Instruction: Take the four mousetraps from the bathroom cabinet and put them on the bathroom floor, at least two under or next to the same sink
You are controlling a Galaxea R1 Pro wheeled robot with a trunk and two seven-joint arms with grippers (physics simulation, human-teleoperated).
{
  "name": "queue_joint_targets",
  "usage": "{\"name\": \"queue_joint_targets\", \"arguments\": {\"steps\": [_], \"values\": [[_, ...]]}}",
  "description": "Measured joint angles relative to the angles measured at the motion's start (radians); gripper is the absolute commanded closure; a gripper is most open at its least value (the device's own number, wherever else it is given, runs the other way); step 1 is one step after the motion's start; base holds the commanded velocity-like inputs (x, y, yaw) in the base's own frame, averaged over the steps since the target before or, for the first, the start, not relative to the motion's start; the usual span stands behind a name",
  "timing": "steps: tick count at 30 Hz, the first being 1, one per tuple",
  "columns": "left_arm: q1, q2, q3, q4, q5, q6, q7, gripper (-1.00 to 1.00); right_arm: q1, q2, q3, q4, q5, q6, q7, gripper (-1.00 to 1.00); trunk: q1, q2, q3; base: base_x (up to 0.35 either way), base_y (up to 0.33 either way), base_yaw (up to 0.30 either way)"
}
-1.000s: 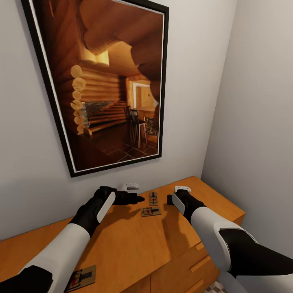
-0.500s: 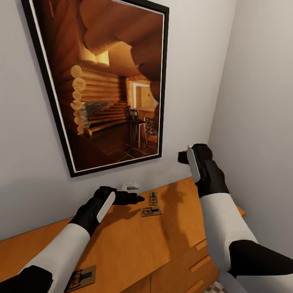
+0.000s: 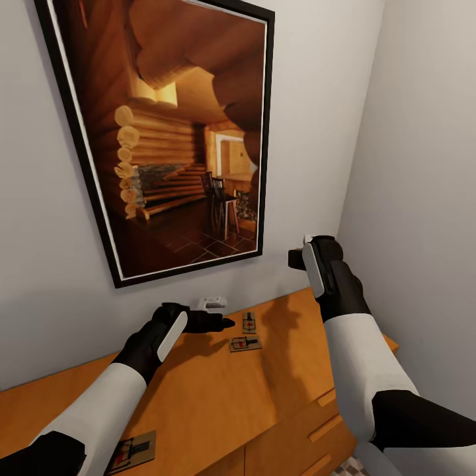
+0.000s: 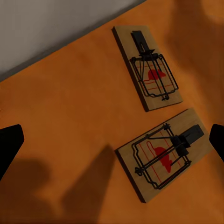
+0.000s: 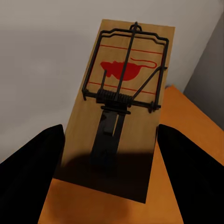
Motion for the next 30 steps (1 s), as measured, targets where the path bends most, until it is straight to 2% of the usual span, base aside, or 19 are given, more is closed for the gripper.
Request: {"name": "queue_joint_targets", "arguments": {"steps": [30], "values": [[0.0, 0.0, 0.0, -0.001, -0.003, -0.001, 0.0, -1.0, -0.006, 0.0, 0.001, 0.005, 0.001, 0.0, 0.003, 1.0, 0.0, 0.0, 0.0, 0.0, 0.0, 0.0]]}}
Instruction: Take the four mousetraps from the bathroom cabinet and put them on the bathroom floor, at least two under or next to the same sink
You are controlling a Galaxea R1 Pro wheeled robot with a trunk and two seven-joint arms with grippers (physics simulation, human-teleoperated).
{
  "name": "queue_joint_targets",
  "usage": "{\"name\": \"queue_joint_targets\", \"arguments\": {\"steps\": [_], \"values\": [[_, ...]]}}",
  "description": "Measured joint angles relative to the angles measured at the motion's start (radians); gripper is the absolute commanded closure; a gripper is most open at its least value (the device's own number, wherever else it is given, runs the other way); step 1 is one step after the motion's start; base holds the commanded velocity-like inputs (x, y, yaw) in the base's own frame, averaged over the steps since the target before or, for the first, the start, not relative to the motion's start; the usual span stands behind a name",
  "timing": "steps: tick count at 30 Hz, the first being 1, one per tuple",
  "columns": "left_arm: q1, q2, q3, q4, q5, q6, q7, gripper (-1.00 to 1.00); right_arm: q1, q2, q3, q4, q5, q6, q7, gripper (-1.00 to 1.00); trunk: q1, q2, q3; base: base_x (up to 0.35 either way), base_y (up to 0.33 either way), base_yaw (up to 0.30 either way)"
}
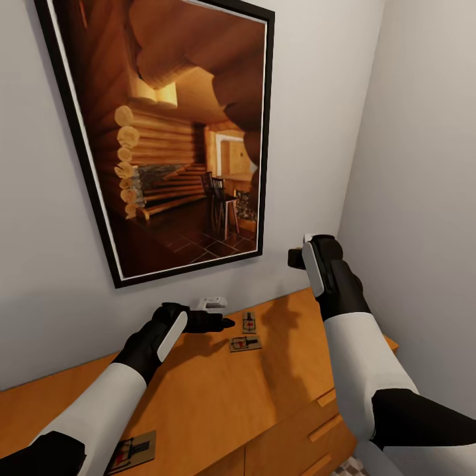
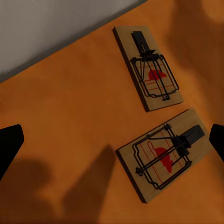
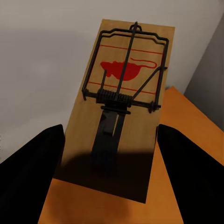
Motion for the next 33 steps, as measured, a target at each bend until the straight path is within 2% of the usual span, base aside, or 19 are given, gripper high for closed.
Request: {"name": "queue_joint_targets", "arguments": {"steps": [7, 11, 19, 33], "values": [[0.0, 0.0, 0.0, -0.001, -0.003, -0.002, 0.0, -1.0, 0.008, 0.0, -0.001, -0.035, -0.002, 0.0, 0.001, 1.0, 0.0, 0.0, 0.0, 0.0, 0.0, 0.0], [0.0, 0.0, 0.0, -0.001, -0.003, -0.002, 0.0, -1.0, 0.038, 0.0, -0.001, -0.075, -0.001, 0.0, 0.001, 1.0, 0.0, 0.0, 0.0, 0.0, 0.0, 0.0], [0.0, 0.0, 0.0, -0.002, -0.003, -0.002, 0.0, -1.0, 0.079, -0.002, -0.002, -0.093, 0.0, 0.0, 0.001, 1.0, 0.0, 0.0, 0.0, 0.0, 0.0, 0.0], [0.0, 0.0, 0.0, -0.004, -0.004, -0.002, 0.0, -1.0, 0.105, -0.054, -0.002, -0.093, -0.007, 0.0, 0.007, 1.0, 0.0, 0.0, 0.0, 0.0, 0.0, 0.0]]}}
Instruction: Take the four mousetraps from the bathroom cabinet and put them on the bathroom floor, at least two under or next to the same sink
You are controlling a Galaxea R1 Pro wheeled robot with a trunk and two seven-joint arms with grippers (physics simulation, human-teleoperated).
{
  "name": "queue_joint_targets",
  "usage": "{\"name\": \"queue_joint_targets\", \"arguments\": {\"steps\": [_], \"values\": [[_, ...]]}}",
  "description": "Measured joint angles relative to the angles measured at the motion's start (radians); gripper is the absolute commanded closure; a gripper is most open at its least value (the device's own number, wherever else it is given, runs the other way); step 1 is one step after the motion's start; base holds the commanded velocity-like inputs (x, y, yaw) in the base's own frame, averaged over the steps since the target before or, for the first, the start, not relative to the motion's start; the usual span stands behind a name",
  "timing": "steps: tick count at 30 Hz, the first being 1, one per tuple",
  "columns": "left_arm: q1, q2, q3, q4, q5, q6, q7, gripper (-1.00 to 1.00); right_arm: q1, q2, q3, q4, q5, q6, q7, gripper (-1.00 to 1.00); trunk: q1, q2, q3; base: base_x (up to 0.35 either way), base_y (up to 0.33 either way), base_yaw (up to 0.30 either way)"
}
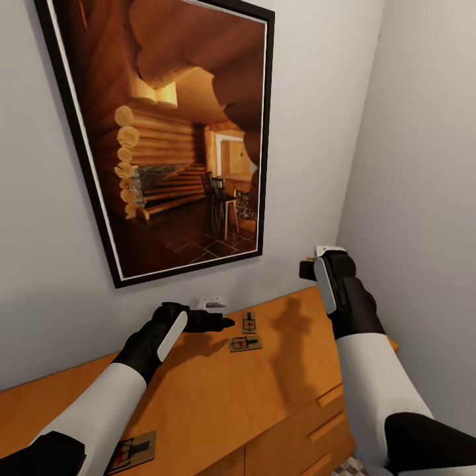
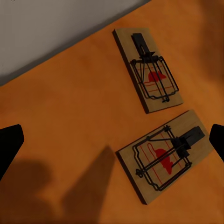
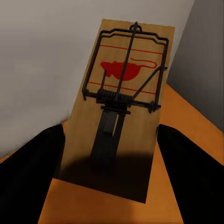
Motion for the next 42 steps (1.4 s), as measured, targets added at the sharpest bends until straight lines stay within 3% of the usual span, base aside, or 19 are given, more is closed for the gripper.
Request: {"name": "queue_joint_targets", "arguments": {"steps": [9, 35, 42], "values": [[0.0, 0.0, 0.0, -0.001, -0.001, 0.0, 0.0, -1.0, 0.046, -0.01, 0.0, 0.003, 0.0, 0.0, 0.003, 1.0, 0.0, 0.0, 0.0, 0.0, 0.0, 0.0], [0.0, 0.001, 0.001, -0.003, 0.0, 0.002, 0.0, -1.0, 0.056, -0.016, 0.0, 0.011, -0.001, 0.0, 0.014, 1.0, 0.0, 0.0, 0.0, 0.0, 0.0, 0.0], [0.0, 0.001, 0.001, -0.003, -0.001, 0.003, 0.001, -1.0, 0.11, -0.052, 0.0, 0.002, 0.002, 0.0, 0.012, 1.0, 0.0, 0.0, 0.0, 0.0, 0.0, 0.0]]}}
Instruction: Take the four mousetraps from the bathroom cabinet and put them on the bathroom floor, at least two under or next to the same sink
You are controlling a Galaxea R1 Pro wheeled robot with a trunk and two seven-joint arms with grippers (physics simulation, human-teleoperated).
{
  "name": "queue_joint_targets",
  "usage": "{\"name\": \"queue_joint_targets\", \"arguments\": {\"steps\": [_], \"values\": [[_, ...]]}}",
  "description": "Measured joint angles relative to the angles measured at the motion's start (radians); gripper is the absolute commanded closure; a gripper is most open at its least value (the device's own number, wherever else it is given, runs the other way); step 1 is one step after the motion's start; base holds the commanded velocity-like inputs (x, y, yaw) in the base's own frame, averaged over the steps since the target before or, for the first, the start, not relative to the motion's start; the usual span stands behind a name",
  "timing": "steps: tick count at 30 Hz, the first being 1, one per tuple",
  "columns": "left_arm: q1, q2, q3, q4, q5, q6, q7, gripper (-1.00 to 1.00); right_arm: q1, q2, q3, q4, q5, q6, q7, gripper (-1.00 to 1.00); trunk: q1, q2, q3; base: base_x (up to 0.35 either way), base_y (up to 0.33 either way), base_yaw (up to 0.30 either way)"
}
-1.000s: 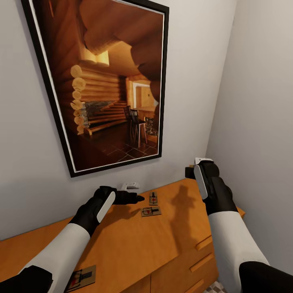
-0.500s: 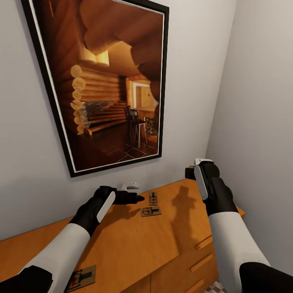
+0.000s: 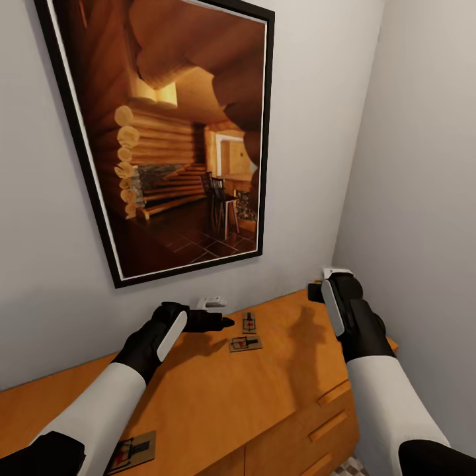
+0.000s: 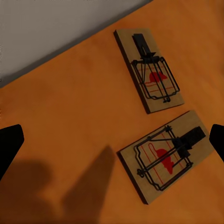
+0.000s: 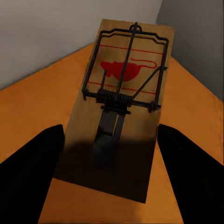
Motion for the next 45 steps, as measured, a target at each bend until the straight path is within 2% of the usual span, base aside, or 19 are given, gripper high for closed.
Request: {"name": "queue_joint_targets", "arguments": {"steps": [2, 5, 9, 17, 45], "values": [[0.0, 0.0, 0.0, 0.0, 0.0, -0.001, 0.0, -1.0, 0.019, -0.017, 0.0, -0.002, 0.002, 0.0, 0.0, 1.0, 0.0, 0.0, 0.0, 0.0, 0.0, 0.0], [0.0, 0.0, 0.0, -0.002, 0.001, -0.001, -0.001, -1.0, 0.032, -0.028, 0.0, -0.003, 0.0, 0.0, 0.001, 1.0, 0.0, 0.0, 0.0, -0.004, 0.0, 0.0], [0.0, 0.001, 0.0, -0.002, 0.007, 0.001, -0.001, -1.0, 0.039, -0.034, 0.001, -0.003, -0.002, 0.0, 0.0, 1.0, 0.0, 0.0, 0.0, -0.149, 0.0, 0.0], [0.0, 0.002, 0.0, 0.002, 0.008, 0.003, -0.001, -1.0, 0.042, -0.034, 0.001, 0.0, 0.001, 0.0, -0.003, 1.0, 0.0, 0.0, 0.0, -0.131, 0.0, 0.0], [0.0, -0.003, 0.007, -0.007, 0.009, -0.009, 0.003, -1.0, 0.042, -0.035, 0.002, 0.004, 0.0, 0.0, -0.003, 1.0, 0.0, 0.0, 0.0, -0.004, 0.0, 0.0]]}}
